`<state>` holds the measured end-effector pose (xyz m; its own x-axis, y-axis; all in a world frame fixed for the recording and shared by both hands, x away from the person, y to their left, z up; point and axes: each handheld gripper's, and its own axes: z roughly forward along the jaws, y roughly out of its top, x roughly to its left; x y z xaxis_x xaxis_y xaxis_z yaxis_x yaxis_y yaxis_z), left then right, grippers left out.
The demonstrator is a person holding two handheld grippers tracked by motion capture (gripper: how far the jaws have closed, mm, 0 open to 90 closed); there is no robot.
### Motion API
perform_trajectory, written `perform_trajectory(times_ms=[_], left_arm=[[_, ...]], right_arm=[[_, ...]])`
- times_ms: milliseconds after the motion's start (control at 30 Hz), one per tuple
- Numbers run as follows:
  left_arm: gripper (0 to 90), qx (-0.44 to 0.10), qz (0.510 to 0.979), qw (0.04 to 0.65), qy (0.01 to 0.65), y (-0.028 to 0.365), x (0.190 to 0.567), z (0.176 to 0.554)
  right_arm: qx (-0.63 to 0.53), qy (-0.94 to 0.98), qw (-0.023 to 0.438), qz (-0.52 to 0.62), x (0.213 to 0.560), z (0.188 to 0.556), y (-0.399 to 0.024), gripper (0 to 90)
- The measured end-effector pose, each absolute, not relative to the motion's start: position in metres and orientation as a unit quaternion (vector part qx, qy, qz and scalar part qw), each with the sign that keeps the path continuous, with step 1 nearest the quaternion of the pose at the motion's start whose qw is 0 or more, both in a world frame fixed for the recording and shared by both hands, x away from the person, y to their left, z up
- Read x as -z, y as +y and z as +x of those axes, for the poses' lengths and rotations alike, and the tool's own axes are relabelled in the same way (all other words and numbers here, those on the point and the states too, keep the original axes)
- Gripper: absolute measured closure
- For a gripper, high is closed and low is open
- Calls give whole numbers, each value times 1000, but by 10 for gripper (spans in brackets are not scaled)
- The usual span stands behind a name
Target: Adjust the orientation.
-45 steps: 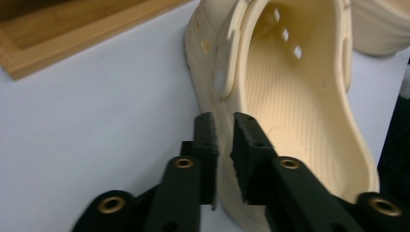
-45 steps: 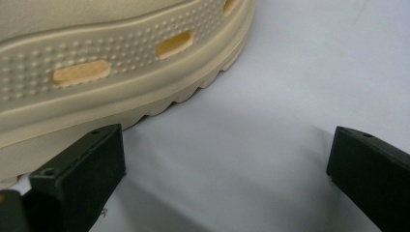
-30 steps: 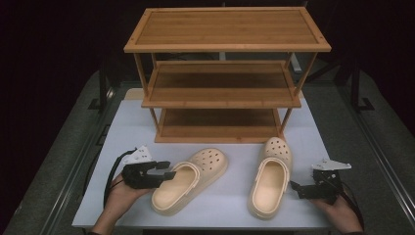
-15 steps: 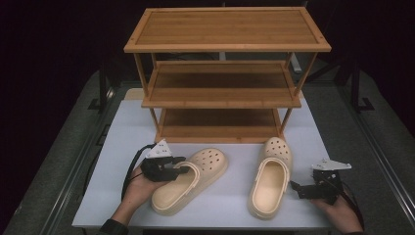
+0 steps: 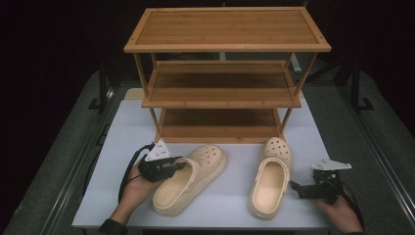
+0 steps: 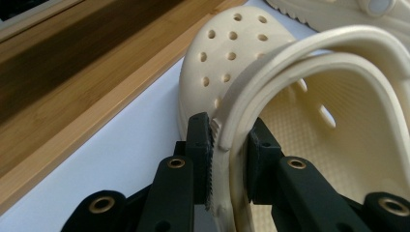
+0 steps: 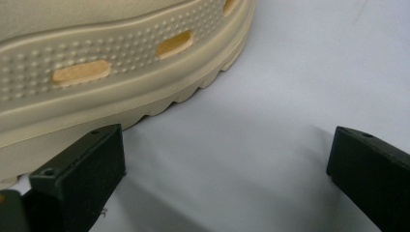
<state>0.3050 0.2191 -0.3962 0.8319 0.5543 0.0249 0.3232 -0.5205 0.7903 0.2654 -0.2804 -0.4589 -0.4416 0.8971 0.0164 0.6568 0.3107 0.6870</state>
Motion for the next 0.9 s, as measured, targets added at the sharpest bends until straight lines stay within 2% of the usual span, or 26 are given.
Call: perform_trajectory(times_ms=[200, 567, 900], left_arm=[[756, -153, 858, 413, 266, 230, 393, 305], [755, -190, 839, 402, 315, 275, 389, 303], [753, -199, 836, 386, 335, 289, 395, 304]], right_arm=[[-318, 787, 189, 493, 459, 265, -280, 0], [-318, 787, 189, 493, 459, 265, -280, 0], [-318, 787, 189, 493, 459, 265, -280, 0]])
